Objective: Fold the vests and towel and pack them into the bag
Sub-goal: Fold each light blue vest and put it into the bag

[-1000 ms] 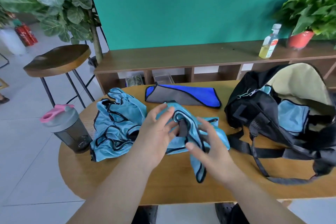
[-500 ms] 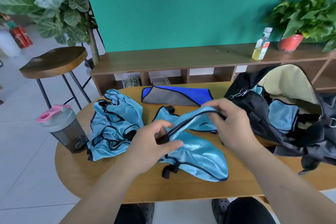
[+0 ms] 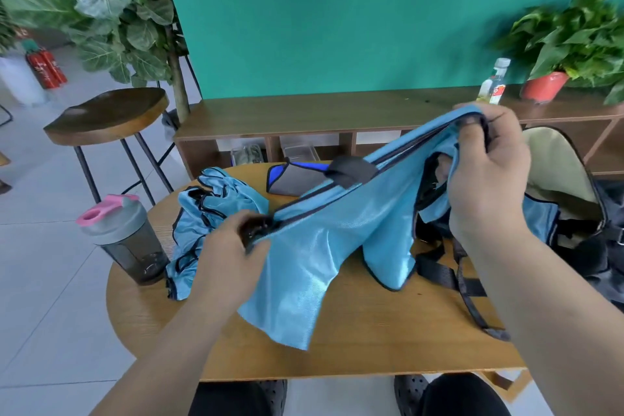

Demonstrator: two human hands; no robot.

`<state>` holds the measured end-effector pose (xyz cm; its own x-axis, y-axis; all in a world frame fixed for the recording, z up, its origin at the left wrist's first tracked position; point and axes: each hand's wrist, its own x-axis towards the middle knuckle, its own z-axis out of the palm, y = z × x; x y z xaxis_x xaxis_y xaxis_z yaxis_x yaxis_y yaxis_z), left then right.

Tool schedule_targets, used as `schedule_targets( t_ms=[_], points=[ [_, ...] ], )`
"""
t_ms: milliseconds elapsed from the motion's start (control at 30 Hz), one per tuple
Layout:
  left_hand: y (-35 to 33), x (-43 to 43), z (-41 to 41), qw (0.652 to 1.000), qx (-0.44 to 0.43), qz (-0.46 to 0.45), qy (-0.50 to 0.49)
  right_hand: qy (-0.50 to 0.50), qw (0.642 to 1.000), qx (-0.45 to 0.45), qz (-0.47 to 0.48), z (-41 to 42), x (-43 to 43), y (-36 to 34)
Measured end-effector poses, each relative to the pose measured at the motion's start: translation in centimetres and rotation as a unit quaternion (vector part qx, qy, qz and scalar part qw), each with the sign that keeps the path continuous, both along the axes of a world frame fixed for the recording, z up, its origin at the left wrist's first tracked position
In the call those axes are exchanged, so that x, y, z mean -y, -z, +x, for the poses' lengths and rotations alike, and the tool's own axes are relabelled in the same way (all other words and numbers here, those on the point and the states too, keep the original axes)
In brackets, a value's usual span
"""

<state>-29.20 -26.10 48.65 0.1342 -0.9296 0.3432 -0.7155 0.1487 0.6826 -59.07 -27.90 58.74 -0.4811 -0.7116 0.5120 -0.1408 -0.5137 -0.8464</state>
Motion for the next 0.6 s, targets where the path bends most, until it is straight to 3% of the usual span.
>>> schedule_targets(
  t_ms=[67, 233, 300, 333, 400, 433, 533, 600],
  points=[
    [-1.1, -0.1, 0.3, 0.998, -0.051, -0.015, -0.016, 0.021, 0.999, 0.042, -0.027, 0.4, -0.3, -0.8],
    [-2.0, 1.6, 2.7, 0.999, 0.034, -0.026, 0.013, 0.049, 0.993, 0.087, -0.059, -1.3, 2.7, -2.1],
    [-3.2, 1.6, 2.4, 0.995, -0.098, -0.014, 0.009, 0.001, 0.995, 0.096, -0.015, -2.8, 5.6, -1.9],
    [-4.0, 1.5, 1.9, 0.977, -0.215, -0.001, -0.011, -0.05, 0.994, 0.094, 0.02, -3.5, 6.9, -1.9],
    [-5.1, 1.5, 0.8, 0.886, -0.454, 0.068, -0.056, -0.123, 0.985, -0.003, 0.12, -4.2, 8.6, -1.4],
    [-5.0, 1.7, 0.5, 0.839, -0.528, 0.117, -0.064, -0.14, 0.971, -0.08, 0.177, -4.3, 9.1, -0.6],
    [-2.4, 1.9, 0.0, 0.738, -0.626, 0.243, -0.07, -0.096, 0.926, -0.275, 0.242, -3.1, 8.6, 4.1],
    [0.6, 1.3, 0.2, 0.719, -0.622, 0.299, -0.079, -0.1, 0.908, -0.334, 0.23, -1.2, 6.0, 8.4]
  ],
)
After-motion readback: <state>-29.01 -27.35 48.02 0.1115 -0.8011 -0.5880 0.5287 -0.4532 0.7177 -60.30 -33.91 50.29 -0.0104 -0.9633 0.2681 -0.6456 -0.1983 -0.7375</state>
